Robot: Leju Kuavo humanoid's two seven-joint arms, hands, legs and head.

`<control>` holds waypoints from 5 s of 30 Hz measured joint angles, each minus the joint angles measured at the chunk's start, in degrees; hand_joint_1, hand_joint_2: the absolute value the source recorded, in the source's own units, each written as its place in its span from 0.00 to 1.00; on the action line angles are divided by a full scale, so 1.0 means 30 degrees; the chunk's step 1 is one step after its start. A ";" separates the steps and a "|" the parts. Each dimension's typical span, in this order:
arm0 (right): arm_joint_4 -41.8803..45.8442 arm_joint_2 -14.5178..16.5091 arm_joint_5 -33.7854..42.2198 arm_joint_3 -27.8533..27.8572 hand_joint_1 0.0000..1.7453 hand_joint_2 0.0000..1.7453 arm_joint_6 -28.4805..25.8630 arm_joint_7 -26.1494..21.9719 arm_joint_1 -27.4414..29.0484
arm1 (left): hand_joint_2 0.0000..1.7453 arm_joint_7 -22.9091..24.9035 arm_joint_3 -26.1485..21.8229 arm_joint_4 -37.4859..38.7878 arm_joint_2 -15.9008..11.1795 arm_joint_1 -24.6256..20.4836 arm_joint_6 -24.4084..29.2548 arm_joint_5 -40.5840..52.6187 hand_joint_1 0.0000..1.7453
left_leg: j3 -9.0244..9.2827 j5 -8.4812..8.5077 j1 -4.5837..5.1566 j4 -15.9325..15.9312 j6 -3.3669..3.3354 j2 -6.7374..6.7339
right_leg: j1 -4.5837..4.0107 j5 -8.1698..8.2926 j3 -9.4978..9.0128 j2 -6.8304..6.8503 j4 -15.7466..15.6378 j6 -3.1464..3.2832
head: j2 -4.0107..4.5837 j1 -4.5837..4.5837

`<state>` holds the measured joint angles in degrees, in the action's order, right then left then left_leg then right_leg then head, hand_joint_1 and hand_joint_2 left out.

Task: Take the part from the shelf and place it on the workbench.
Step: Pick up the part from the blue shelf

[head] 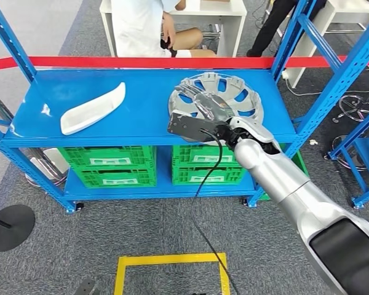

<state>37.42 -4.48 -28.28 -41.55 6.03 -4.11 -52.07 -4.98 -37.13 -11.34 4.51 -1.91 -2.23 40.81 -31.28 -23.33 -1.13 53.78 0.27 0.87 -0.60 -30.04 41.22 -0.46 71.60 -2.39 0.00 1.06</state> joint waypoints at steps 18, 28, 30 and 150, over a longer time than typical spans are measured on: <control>0.0295 -0.1718 0.0519 -0.0117 0.00 1.00 0.2249 0.0304 0.0307 | 0.00 0.0155 -0.0446 0.0015 -0.0020 0.0068 0.0206 -0.0270 0.00 | -0.2151 0.0395 0.0092 0.2156 0.0821 -0.0105 | -0.0188 0.2762 -0.2883 -0.0051 -0.5702 0.0986 | 0.0000 -0.0051; 0.2682 -0.4196 -0.0065 -0.0954 0.00 1.00 0.1230 0.0923 0.2361 | 0.00 0.0317 -0.0931 0.0020 0.0157 0.0099 0.0519 -0.0148 0.00 | -0.1372 0.1231 0.0154 -0.0124 0.0364 -0.0028 | -0.0344 0.2229 -0.3178 0.0003 -0.5696 0.1319 | 0.0000 0.0062; 0.3051 -0.4404 -0.0142 -0.1100 0.00 1.00 0.0920 0.0978 0.2939 | 0.00 0.0315 -0.0980 0.0020 0.0168 0.0096 0.0543 -0.0071 0.00 | -0.1370 0.1187 0.0187 -0.0122 0.0298 -0.0022 | -0.0314 0.2221 -0.3215 0.0007 -0.5770 0.1103 | 0.0000 0.0056; -0.6362 0.2215 -0.6260 -0.0120 0.00 1.00 -0.1000 0.4557 0.2380 | 0.00 0.0270 -0.1444 0.0020 0.0557 -0.0425 -0.0408 0.2863 0.00 | -0.1006 0.1080 -0.0101 -0.0335 0.0033 -0.0088 | 0.0156 -0.0554 -0.0329 -0.0003 0.0124 -0.0280 | 0.0000 0.0173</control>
<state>18.33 2.16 -47.06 -41.91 3.03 9.56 -44.93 -4.17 -41.46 -11.28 6.19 -3.18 -3.45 49.40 -34.29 -20.09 -1.43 52.78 0.36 0.61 -0.13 -31.70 40.23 -0.47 71.97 -3.23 0.00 1.58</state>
